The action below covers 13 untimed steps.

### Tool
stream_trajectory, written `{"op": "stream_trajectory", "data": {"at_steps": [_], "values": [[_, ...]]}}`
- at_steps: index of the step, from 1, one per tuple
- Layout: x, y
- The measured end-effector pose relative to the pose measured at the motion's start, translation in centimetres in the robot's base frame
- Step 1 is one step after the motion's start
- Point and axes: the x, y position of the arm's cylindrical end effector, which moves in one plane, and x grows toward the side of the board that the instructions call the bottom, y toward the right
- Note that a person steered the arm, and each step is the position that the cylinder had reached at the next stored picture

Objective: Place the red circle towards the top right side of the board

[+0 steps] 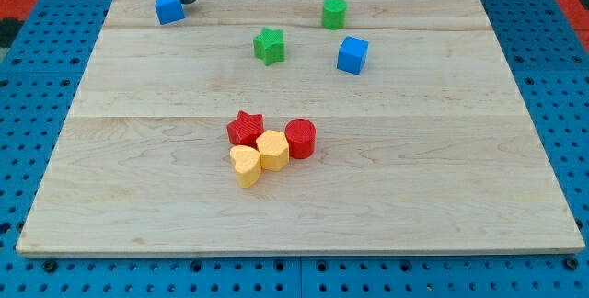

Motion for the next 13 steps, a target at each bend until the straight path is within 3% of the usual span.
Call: {"op": "stream_trajectory", "data": {"at_steps": [1, 3, 4, 5, 6, 7, 8, 9, 10, 11, 12, 13], "values": [[1.1, 4.0], [3.1, 19.6], [7.6, 19.9], [8.9, 26.0], [6.8, 30.3], [3.3, 29.6], [1.3, 23.2], [3.8, 20.9], [8.4, 25.1], [8.9, 21.4], [4.8, 17.0], [3.7, 15.6]]}}
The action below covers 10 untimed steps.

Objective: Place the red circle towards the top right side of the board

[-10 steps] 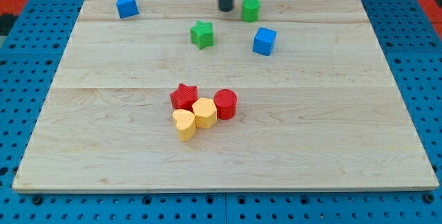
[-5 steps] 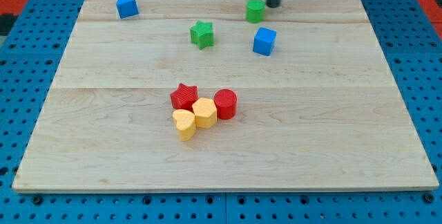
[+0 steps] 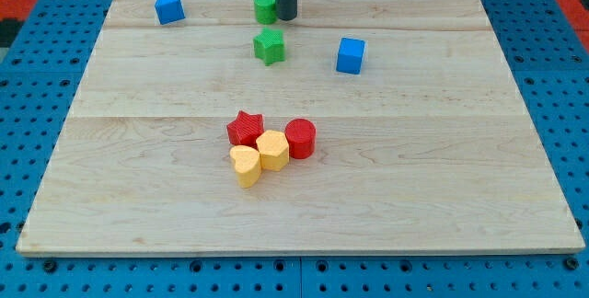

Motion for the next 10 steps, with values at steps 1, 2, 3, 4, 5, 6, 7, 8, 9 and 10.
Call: {"op": "stream_trajectory", "data": {"at_steps": [1, 2, 3, 4, 5, 6, 7, 8, 9, 10], "values": [[0.1, 0.9], [0.1, 0.9], [0.1, 0.9], [4.6, -1.9], [8.2, -6.0], [11.7, -5.5], [16.4, -5.1], [20.6, 0.7], [23.8, -2.0], [25.8, -0.8]]}}
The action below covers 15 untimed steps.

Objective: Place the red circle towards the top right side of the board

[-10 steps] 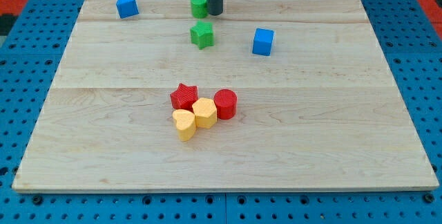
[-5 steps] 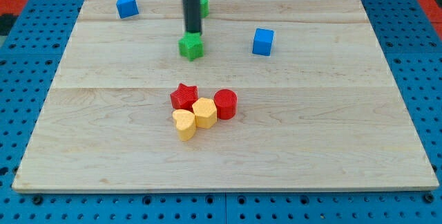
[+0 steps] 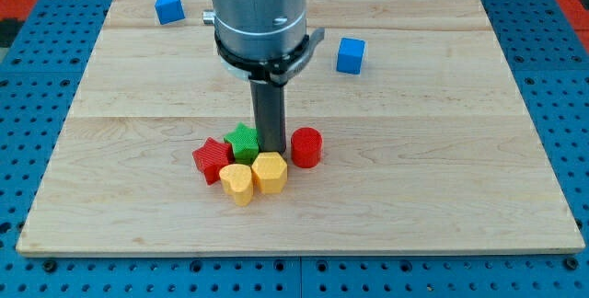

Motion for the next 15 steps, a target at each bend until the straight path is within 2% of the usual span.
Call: {"op": "stream_trajectory", "data": {"at_steps": [1, 3, 5, 6, 7, 8, 9, 10, 11, 12, 13, 14, 15], "values": [[1.8, 8.2], [-3.9, 13.1], [-6.1, 21.2], [-10.4, 23.0], [-4.6, 25.0], [-4.2, 18.4], [-9.9, 16.7], [-13.7, 16.9], [-12.7, 14.7], [-13.9, 9.4], [-17.7, 7.6], [-19.1, 1.6], [-20.2, 6.5]]}}
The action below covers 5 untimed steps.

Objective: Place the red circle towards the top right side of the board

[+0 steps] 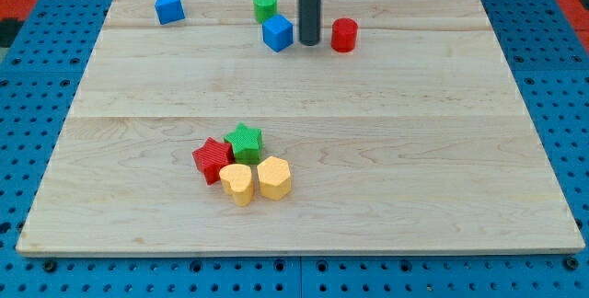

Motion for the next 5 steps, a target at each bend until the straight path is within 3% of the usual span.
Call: {"op": "stream_trajectory", "data": {"at_steps": [2, 3, 5], "values": [[-0.2, 8.0], [-3.3, 11.8], [-3.2, 8.5]]}}
